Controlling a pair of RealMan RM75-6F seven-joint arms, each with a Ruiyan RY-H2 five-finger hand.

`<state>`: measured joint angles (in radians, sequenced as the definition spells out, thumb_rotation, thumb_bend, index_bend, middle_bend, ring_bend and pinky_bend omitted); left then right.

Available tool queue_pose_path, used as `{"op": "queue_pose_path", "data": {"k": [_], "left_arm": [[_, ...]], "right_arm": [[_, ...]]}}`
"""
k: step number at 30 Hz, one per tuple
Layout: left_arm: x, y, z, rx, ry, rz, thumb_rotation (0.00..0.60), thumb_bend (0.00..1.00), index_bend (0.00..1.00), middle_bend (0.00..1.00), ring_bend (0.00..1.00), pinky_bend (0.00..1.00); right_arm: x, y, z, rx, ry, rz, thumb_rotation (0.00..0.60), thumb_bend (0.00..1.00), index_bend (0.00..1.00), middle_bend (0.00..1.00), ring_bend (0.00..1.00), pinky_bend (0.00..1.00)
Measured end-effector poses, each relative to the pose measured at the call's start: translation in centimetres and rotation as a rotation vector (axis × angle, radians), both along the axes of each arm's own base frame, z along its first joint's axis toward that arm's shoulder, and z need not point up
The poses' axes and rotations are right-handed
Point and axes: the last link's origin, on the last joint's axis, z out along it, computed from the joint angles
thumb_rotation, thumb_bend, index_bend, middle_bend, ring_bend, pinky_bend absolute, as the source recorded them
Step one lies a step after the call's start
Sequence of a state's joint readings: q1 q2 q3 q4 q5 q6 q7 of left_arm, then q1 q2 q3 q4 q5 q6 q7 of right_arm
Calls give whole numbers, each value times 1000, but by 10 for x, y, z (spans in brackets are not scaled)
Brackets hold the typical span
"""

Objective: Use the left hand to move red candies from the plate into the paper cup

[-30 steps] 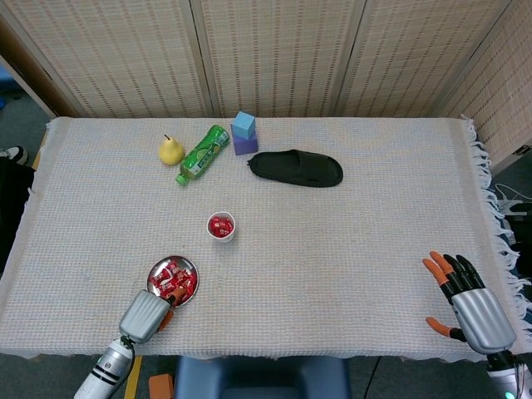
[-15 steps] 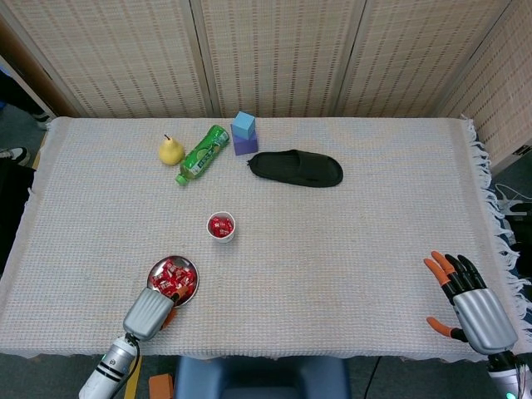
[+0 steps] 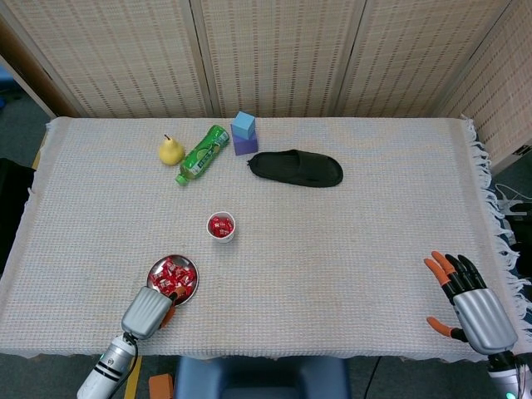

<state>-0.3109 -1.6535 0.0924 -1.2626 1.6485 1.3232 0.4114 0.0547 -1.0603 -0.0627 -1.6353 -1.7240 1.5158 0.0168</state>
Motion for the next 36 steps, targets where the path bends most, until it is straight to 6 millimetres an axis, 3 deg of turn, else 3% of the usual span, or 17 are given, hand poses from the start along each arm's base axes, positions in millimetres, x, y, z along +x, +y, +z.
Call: {"op": "queue_pose_path", "data": {"k": [7,22,36], "left_arm": [[4,-1,12,-2,-20,13,600,386,309,862,917,1000],[3,15,9,-39,11,81,600,384,306,865,917,1000],[3,18,12,-47,63,103,600,384,389,868,916,1000]], "right_arm": [[1,0,-1,4,2,1,600,44,0,0,0,0],[0,-2,-2,1,5,-5,600,44,0,0,0,0],[0,-1,-2,0,5,-5,600,44,0,0,0,0]]}}
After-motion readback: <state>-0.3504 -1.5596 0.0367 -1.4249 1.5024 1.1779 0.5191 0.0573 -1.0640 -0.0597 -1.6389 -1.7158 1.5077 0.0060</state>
